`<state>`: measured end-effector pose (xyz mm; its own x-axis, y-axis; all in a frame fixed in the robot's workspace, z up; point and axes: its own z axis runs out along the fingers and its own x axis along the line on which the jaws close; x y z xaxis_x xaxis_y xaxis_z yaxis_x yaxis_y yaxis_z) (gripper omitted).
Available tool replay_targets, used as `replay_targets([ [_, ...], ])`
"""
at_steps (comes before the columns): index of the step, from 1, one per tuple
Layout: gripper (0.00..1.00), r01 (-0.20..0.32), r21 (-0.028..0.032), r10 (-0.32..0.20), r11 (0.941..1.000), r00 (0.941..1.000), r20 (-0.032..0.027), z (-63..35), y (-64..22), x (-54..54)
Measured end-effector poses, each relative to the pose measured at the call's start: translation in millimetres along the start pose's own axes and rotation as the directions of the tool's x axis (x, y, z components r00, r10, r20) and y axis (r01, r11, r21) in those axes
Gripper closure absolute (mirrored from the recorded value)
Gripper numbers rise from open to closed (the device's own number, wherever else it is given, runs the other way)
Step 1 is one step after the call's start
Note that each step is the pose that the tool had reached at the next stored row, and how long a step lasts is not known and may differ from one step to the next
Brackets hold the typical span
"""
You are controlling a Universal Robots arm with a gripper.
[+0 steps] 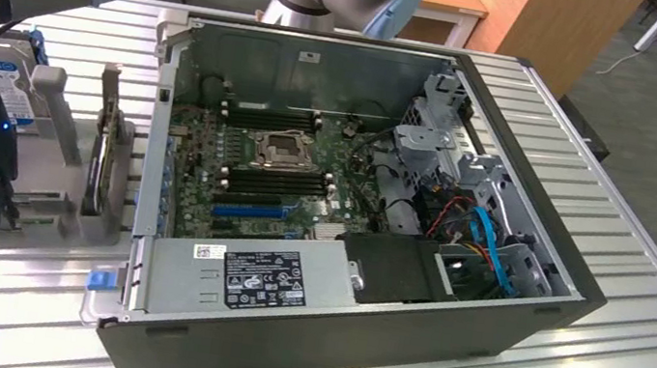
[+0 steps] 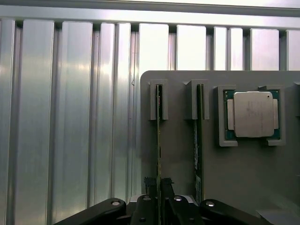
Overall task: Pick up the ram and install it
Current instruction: 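Pick up the ram and move it above insertion slot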
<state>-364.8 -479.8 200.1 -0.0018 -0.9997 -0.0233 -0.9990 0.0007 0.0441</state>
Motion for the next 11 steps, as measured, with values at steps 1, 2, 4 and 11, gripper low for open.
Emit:
replay_targets([
  [1,0.82,0.000,0.0000,0.000,1.0000,1.0000,0.0000,0.0,0.0,0.0],
  [2,0.82,0.000,0.0000,0.000,1.0000,1.0000,0.0000,0.0,0.0,0.0],
  [4,0.82,0.000,0.0001,0.000,1.0000,1.0000,-0.0010,0.1,-0.1,-0.7],
  [11,0.89,0.000,0.0001,0.000,1.0000,1.0000,-0.0020,0.0,0.0,-1.1],
])
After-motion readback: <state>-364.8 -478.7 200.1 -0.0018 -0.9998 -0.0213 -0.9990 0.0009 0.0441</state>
